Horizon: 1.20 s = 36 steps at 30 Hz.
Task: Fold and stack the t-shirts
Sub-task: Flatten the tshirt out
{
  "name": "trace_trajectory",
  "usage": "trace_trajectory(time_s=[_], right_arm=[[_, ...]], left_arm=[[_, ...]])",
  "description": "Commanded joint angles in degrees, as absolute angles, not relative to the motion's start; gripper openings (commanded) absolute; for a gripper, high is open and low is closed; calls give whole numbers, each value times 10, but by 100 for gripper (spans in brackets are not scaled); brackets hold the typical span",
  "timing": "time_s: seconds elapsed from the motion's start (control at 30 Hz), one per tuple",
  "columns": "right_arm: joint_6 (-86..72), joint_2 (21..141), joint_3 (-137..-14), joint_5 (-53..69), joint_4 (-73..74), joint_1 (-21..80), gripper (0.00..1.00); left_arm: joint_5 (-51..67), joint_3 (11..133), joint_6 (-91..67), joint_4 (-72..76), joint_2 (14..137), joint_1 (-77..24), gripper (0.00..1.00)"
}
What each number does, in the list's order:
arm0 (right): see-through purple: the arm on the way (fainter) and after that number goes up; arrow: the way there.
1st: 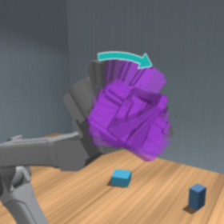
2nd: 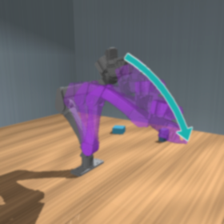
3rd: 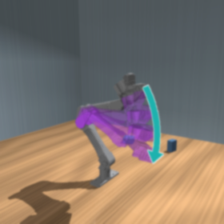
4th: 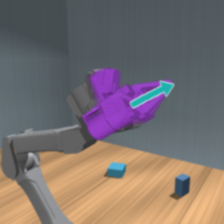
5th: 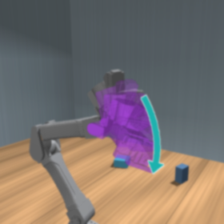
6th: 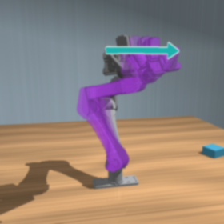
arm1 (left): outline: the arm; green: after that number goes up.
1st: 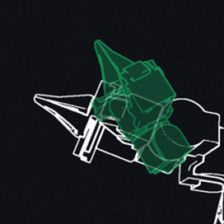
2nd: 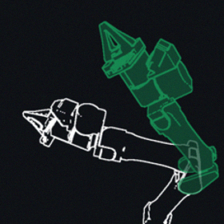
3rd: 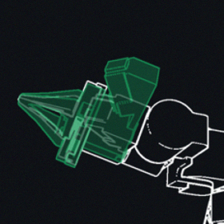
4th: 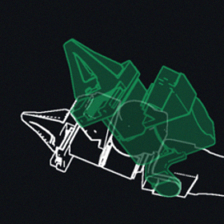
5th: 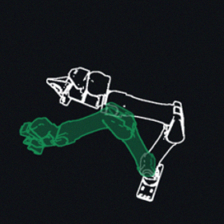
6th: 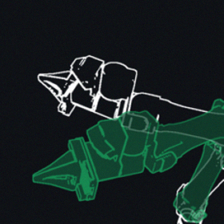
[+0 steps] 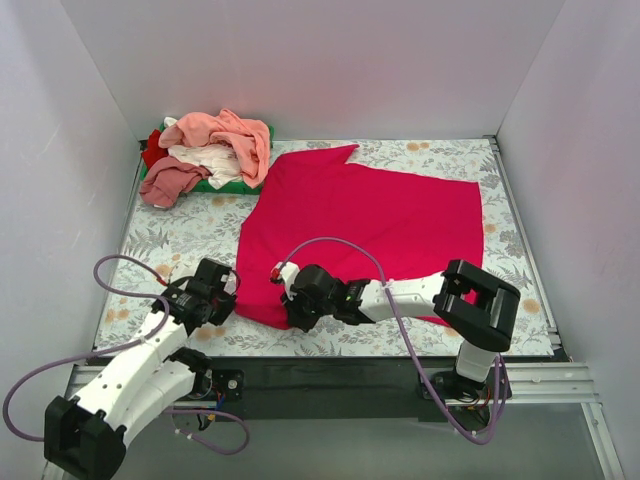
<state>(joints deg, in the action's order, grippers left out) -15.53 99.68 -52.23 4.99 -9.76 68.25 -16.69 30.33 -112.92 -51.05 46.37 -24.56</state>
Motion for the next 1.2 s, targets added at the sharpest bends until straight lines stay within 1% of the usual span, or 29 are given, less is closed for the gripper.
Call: trace_trajectory(time_s=[0.0,0.13,0.17,0.2,0.23,0.27,0.3,0.37,0.4,0.43,0.47,0.57,0.67,0.7,0.73,0.77,0.8,0.83,0.87,0.97,1.03,1.07,1.17], right_arm=[[-183,976,-505,105,-105,694,3],[-168,959,-491,158,-107,704,11],[-164,952,-488,169,-112,706,15],[-157,948,-483,182,-114,709,21],[-145,943,-480,204,-114,710,36],[-141,940,-478,215,-113,711,49],[-138,936,-475,221,-113,711,58],[-138,915,-469,214,-113,710,80],[-139,907,-467,203,-113,711,97],[-142,896,-460,184,-111,710,98],[-155,872,-455,134,-107,706,98],[-186,816,-440,61,-70,679,98],[-206,761,-412,40,-42,587,98],[-220,752,-407,35,-37,524,98],[-220,731,-403,26,-23,493,98],[-220,725,-395,12,-17,463,98],[-228,721,-394,3,-8,404,98],[-229,717,-393,-17,16,376,98],[-228,719,-391,-20,26,325,98],[-228,730,-386,-39,68,245,98],[-229,741,-369,-37,73,214,98],[-230,744,-362,-33,76,183,98],[-243,753,-331,-28,76,140,98]], left_arm=[[-208,293,-1241,-570,428,-243,0],[-205,291,-1253,-585,414,-243,0],[-206,293,-1254,-586,412,-243,23],[-207,294,-1258,-593,410,-243,37],[-209,300,-1260,-598,409,-243,53],[-214,303,-1260,-599,407,-243,63],[-216,306,-1261,-603,406,-243,79],[-227,321,-1261,-606,403,-243,85],[-231,325,-1252,-604,403,-243,87],[-236,331,-1245,-598,403,-243,88],[-237,341,-1236,-575,407,-243,89],[-217,356,-1170,-519,427,-244,91],[-167,376,-1093,-413,495,-243,92],[-161,384,-1086,-370,542,-243,92],[-148,392,-1065,-351,570,-243,93],[-140,401,-1050,-326,597,-244,93],[-129,417,-1044,-293,654,-244,93],[-110,428,-1025,-279,681,-244,93],[-102,437,-1017,-262,707,-244,93],[-86,467,-1004,-259,800,-245,94],[-70,461,-998,-250,832,-249,94],[-62,457,-997,-244,836,-250,94],[-53,427,-998,-243,834,-254,94]])
